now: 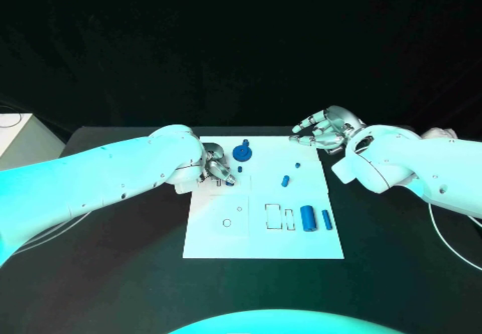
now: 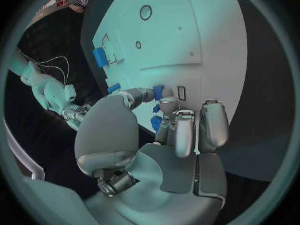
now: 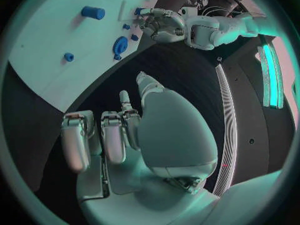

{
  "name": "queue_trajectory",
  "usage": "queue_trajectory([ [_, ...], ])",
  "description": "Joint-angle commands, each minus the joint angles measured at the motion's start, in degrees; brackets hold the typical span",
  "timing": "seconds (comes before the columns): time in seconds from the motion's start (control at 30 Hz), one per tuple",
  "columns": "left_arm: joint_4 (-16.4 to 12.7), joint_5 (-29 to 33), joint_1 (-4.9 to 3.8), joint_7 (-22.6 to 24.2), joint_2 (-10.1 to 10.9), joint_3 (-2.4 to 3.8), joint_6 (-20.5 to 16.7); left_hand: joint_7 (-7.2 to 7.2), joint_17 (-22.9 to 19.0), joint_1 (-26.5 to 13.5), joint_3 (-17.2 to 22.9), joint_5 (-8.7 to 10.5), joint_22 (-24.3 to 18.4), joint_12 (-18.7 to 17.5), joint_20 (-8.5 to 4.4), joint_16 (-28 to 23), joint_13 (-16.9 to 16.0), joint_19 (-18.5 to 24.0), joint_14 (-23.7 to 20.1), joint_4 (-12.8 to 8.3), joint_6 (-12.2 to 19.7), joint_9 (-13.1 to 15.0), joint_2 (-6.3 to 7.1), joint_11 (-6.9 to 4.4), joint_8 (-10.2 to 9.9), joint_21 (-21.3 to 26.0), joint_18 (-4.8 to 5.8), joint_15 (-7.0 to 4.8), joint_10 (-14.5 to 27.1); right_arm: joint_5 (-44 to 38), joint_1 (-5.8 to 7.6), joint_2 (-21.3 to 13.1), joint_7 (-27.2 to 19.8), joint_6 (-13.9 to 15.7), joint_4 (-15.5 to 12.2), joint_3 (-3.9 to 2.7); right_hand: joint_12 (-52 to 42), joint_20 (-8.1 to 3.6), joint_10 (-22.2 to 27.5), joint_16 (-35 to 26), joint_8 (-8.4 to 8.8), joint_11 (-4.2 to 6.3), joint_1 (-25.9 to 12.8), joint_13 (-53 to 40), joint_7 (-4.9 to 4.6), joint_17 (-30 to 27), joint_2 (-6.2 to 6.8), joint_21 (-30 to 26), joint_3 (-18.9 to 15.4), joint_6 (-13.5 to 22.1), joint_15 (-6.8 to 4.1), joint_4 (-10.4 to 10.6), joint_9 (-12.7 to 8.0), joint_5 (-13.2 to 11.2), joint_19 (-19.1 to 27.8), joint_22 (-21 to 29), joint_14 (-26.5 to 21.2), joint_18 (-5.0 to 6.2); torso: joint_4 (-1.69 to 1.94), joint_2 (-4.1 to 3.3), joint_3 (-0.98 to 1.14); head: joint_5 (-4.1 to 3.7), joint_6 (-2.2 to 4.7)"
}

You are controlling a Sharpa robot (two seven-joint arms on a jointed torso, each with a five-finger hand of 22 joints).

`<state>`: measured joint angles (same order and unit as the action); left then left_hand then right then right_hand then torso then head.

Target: Assemble the parts on the task board

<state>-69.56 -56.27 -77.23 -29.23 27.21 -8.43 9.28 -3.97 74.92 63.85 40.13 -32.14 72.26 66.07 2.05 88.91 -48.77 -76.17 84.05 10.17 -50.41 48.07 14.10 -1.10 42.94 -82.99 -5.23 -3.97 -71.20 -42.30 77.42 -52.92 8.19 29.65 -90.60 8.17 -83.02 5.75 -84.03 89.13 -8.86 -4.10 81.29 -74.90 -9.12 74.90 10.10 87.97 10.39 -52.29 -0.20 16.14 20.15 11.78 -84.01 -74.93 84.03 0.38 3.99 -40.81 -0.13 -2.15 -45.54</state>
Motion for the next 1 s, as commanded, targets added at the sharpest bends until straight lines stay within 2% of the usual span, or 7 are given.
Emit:
queue_trajectory([
  [0.03, 0.2, 0.6, 0.34, -0.9, -0.4, -0.28, 4.4, 0.91, 13.1, 0.6, 11.9, -0.31, 0.1, 0.2, 0.04, 0.2, -0.1, -0.3, 5.3, -12.3, -1.4, 0.0, 0.15, -0.16, 0.0, -0.3, 1.00, -0.48, -0.2, -0.5, -0.05, 0.1, -0.3, -0.8, 0.1, -0.01, 0.4, 0.27, 0.1, -0.3, 0.02, -0.28, -0.6, -8.9, -0.09, 12.2, -0.18, -0.2, 0.0, -0.4, 0.32, 0.3, -0.1, 0.2, -4.9, -13.5, 5.3, 0.23, 0.02, 0.05, -0.06, -0.06, -0.12],
  [0.7, 3.3, 0.6, 0.06, -1.3, -3.1, -0.30, 7.5, 0.88, 13.2, 0.6, 11.9, -0.39, 0.1, 0.1, 0.01, 0.3, 0.1, -0.4, 5.4, -12.3, -1.5, 0.0, 0.11, -0.15, -0.1, -0.4, 1.02, -0.49, -0.2, -0.5, -0.07, 0.2, -0.3, -0.9, 0.1, -0.01, 0.3, 0.26, 0.1, -0.4, 0.02, -0.27, -0.6, -8.9, -0.08, 12.2, -0.21, -0.3, 0.0, -0.4, 0.31, 0.3, -0.1, 0.2, -4.8, -13.4, 5.2, 0.25, 0.09, 0.11, 0.08, -0.07, -0.37],
  [0.87, 4.0, 0.8, 0.05, -1.4, -3.8, -0.30, 8.1, 0.86, 13.2, 0.3, 11.8, -0.45, 0.1, 0.1, 0.01, 0.3, 0.0, -0.4, 5.4, -12.0, -1.6, 0.0, -0.15, -0.12, -0.3, -0.4, 1.03, -0.46, -0.4, -0.5, -0.07, 0.3, -0.3, -0.9, 0.2, -0.01, 0.3, 0.26, 0.1, -0.4, 0.02, -0.27, -0.6, -8.9, -0.08, 12.2, -0.21, -0.3, 0.0, -0.4, 0.31, 0.3, -0.1, 0.2, -4.8, -13.4, 5.2, 0.25, 0.01, 0.08, -0.01, -0.12, -0.37],
  [1.0, 4.5, 1.1, 0.05, -1.5, -4.2, -0.31, 8.5, 0.88, 13.2, 0.1, 11.7, -0.43, 0.1, 0.1, 0.02, 0.3, 0.0, -0.3, 5.4, -11.9, -1.6, 0.0, -0.30, -0.12, -0.3, -0.4, 1.02, -0.45, -0.5, -0.5, -0.07, 0.3, -0.3, -0.9, 0.1, -0.01, 0.3, 0.26, 0.1, -0.4, 0.02, -0.27, -0.6, -8.9, -0.08, 12.1, -0.21, -0.4, 0.0, -0.4, 0.31, 0.2, -0.1, 0.3, -4.8, -13.4, 5.2, 0.26, 0.03, 0.07, 0.05, -0.22, -0.33],
])
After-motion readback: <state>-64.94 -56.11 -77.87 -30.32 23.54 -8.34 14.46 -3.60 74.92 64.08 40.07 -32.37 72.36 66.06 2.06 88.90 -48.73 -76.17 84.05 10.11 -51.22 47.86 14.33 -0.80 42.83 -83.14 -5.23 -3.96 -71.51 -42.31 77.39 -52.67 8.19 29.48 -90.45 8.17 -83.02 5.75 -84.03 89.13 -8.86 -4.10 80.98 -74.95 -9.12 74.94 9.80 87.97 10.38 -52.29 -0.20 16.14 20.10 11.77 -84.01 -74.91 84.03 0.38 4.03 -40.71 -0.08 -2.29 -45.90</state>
